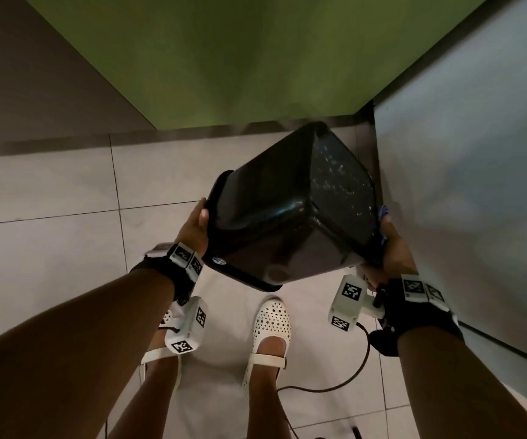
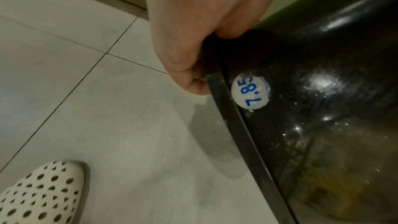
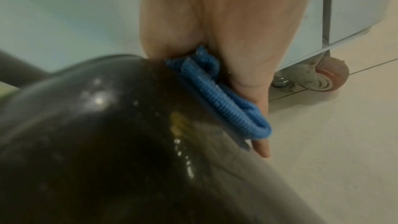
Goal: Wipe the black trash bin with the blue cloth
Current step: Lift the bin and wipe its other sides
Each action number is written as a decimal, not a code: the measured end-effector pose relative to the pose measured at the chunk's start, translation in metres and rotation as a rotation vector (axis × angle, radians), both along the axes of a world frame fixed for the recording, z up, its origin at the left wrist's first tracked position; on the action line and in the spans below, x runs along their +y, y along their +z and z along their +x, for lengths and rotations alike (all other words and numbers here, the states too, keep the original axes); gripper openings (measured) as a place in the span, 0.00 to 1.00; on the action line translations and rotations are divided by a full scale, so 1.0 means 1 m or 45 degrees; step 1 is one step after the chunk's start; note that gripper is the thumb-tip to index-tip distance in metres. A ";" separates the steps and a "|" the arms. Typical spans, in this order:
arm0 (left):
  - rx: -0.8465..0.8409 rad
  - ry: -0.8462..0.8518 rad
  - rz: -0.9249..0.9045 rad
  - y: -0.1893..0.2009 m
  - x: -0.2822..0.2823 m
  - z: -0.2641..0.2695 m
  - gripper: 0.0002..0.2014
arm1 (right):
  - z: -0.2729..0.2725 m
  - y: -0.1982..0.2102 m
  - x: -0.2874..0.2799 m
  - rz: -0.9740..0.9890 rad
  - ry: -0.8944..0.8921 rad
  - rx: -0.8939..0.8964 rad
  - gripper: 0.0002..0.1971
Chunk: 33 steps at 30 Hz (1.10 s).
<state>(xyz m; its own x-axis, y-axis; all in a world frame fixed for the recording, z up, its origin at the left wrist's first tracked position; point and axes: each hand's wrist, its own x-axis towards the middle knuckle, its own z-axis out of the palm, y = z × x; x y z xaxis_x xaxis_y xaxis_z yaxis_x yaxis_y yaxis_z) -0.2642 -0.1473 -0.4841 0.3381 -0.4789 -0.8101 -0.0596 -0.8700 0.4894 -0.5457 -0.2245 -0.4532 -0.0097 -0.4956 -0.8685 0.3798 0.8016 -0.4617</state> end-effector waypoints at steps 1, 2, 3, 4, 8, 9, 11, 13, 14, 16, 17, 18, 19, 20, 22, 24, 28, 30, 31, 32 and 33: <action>-0.014 -0.026 0.002 -0.001 -0.001 -0.002 0.23 | 0.002 0.000 0.000 -0.014 -0.019 -0.008 0.27; -0.041 -0.041 0.023 -0.001 -0.004 -0.004 0.23 | 0.004 0.001 0.000 -0.022 -0.039 -0.027 0.25; -0.054 -0.035 0.058 0.002 -0.009 -0.008 0.24 | 0.008 0.002 0.000 -0.024 -0.053 -0.030 0.23; -0.027 -0.026 0.083 0.004 -0.014 -0.011 0.26 | 0.012 0.003 0.000 -0.028 -0.052 -0.026 0.21; 0.435 0.261 0.156 0.009 -0.032 -0.019 0.50 | 0.029 0.002 0.003 -0.119 0.062 0.090 0.18; 0.499 0.286 0.152 0.013 -0.034 -0.020 0.49 | 0.032 0.002 0.003 -0.150 0.092 0.118 0.18; 0.550 0.290 0.138 0.028 -0.036 -0.021 0.38 | 0.037 0.003 0.004 -0.199 0.156 0.172 0.17; 0.642 0.325 0.133 0.027 -0.032 -0.023 0.33 | 0.041 0.002 0.004 -0.233 0.242 0.238 0.17; 0.686 0.338 0.147 0.029 -0.029 -0.025 0.34 | 0.043 0.001 0.004 -0.246 0.274 0.268 0.17; 0.727 0.343 0.192 0.029 -0.024 -0.026 0.38 | 0.046 -0.001 0.003 -0.261 0.295 0.305 0.16; 0.711 0.331 0.203 0.028 -0.021 -0.026 0.40 | 0.047 -0.003 0.004 -0.264 0.293 0.318 0.16; 0.685 0.325 0.203 0.029 -0.019 -0.025 0.41 | 0.047 -0.005 0.005 -0.262 0.296 0.338 0.17; 0.651 0.304 0.195 0.028 -0.017 -0.025 0.41 | 0.046 -0.008 0.006 -0.255 0.307 0.365 0.17; 0.633 0.282 0.182 0.028 -0.015 -0.026 0.40 | 0.044 -0.010 0.008 -0.246 0.328 0.402 0.18; 0.619 0.221 0.163 0.030 -0.013 -0.026 0.40 | 0.041 -0.012 0.012 -0.228 0.386 0.466 0.18; 0.615 0.183 0.157 0.036 -0.013 -0.027 0.39 | 0.039 -0.009 0.014 -0.218 0.474 0.550 0.19; 0.539 0.096 -0.036 0.052 -0.016 -0.030 0.31 | 0.040 -0.001 0.009 -0.343 0.657 0.949 0.21; 0.478 0.132 -0.176 0.058 -0.024 -0.028 0.27 | 0.047 0.006 0.004 -0.549 0.692 1.196 0.22; 0.460 0.164 -0.206 0.055 -0.028 -0.024 0.27 | 0.054 0.011 0.001 -0.651 0.764 1.295 0.23; 0.434 0.175 -0.226 0.052 -0.034 -0.021 0.27 | 0.063 0.016 -0.001 -0.751 0.864 1.358 0.23; 0.398 0.164 -0.230 0.048 -0.040 -0.017 0.27 | 0.074 0.022 -0.003 -0.853 0.980 1.377 0.23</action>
